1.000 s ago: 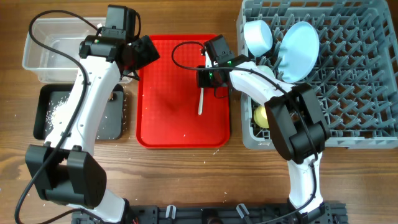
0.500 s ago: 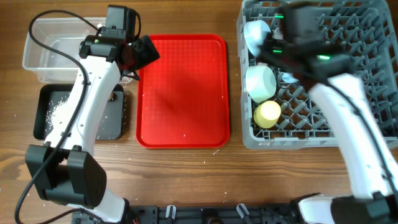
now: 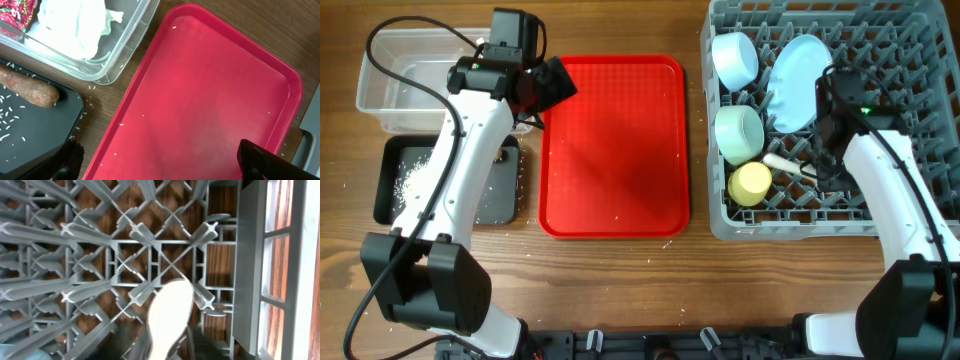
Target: Sort waste into correct bins and load items into the dishwasher rack
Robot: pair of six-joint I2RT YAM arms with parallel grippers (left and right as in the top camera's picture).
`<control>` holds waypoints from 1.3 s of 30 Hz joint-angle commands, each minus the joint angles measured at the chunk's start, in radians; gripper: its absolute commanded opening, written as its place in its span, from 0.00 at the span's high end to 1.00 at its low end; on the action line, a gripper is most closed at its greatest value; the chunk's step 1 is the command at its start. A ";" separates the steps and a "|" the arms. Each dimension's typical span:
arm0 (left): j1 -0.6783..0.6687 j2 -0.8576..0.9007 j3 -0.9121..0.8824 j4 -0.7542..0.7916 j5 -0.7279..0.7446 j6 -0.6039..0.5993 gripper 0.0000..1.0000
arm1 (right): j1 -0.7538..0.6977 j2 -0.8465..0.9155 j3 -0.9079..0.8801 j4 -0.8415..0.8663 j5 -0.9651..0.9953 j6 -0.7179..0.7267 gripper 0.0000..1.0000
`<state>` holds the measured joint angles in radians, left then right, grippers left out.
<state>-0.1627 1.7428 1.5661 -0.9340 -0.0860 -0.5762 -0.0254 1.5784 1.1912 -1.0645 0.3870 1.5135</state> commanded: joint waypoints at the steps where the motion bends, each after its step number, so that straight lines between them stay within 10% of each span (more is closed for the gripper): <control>1: 0.003 0.004 0.008 0.003 -0.020 0.023 0.00 | -0.004 -0.008 0.005 0.010 0.050 -0.034 0.27; 6: 0.003 0.004 0.008 0.003 -0.020 0.023 0.00 | -0.004 -0.157 0.084 0.007 0.068 -0.365 0.00; 11: 0.003 0.004 0.008 0.003 -0.020 0.023 0.00 | -0.004 -0.499 0.185 0.034 -0.328 -0.943 0.00; 24: 0.003 0.004 0.008 0.003 -0.020 0.023 0.00 | -0.008 -0.931 0.156 -0.134 -0.179 -1.044 0.00; 39: 0.003 0.004 0.008 0.003 -0.020 0.023 0.00 | -0.114 -1.440 -0.829 0.786 -0.442 -1.169 0.00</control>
<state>-0.1627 1.7428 1.5661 -0.9337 -0.0895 -0.5762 -0.1345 0.1986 0.4778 -0.3649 0.0170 0.3569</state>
